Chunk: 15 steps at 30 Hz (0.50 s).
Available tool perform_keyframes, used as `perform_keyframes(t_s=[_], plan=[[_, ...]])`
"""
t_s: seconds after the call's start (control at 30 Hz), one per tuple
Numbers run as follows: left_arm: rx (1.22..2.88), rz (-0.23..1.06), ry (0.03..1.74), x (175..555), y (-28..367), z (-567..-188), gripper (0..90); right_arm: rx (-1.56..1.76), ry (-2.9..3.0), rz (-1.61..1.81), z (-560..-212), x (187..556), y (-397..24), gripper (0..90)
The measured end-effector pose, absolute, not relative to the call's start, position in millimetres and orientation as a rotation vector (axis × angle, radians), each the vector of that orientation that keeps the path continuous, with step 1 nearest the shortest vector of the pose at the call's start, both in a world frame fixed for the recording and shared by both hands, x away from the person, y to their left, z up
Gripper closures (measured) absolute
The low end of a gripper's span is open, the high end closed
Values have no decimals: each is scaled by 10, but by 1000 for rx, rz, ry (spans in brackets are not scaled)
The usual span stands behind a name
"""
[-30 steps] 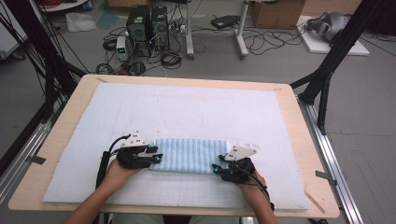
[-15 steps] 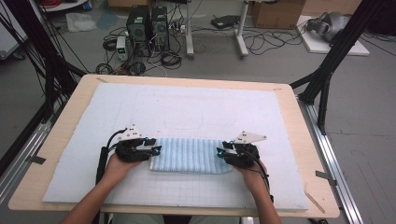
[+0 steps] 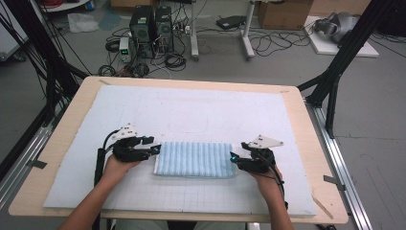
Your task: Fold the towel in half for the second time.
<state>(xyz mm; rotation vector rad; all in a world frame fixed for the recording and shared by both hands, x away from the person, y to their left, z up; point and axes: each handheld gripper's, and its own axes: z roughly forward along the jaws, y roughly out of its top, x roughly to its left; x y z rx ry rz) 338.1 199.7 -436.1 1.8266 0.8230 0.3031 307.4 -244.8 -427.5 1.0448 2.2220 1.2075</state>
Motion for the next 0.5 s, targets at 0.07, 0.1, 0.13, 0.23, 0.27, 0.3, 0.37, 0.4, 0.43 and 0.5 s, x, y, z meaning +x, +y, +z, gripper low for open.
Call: perform_keyframes(t_s=[0.07,0.1,0.13,0.23,0.27,0.3,0.37,0.4,0.43,0.5], plan=[[1763,322,830,3381,2087,-4328,381,1067,2167,1218,-4234,3045,-2547,278],[1731,335,839,3378,2125,-4313,336,1085,2134,1223,-4215,3029,-2593,243],[1706,349,848,3375,2163,-4296,303,1095,2100,1218,-4195,3015,-2638,203],[1662,390,867,3364,2255,-4263,179,1137,2012,1222,-4144,2973,-2759,120],[1657,398,861,3365,2292,-4252,180,1145,1993,1215,-4130,2958,-2793,116],[1649,399,864,3364,2321,-4238,181,1148,1988,1214,-4119,2943,-2822,115],[1636,425,858,3358,2373,-4208,184,1142,1988,1193,-4100,2909,-2863,114],[1627,432,854,3355,2393,-4198,184,1135,1986,1191,-4095,2892,-2878,113],[1617,433,849,3352,2411,-4191,185,1133,1984,1196,-4092,2876,-2889,113],[1609,442,848,3350,2438,-4183,191,1136,1977,1202,-4090,2859,-2911,112]])
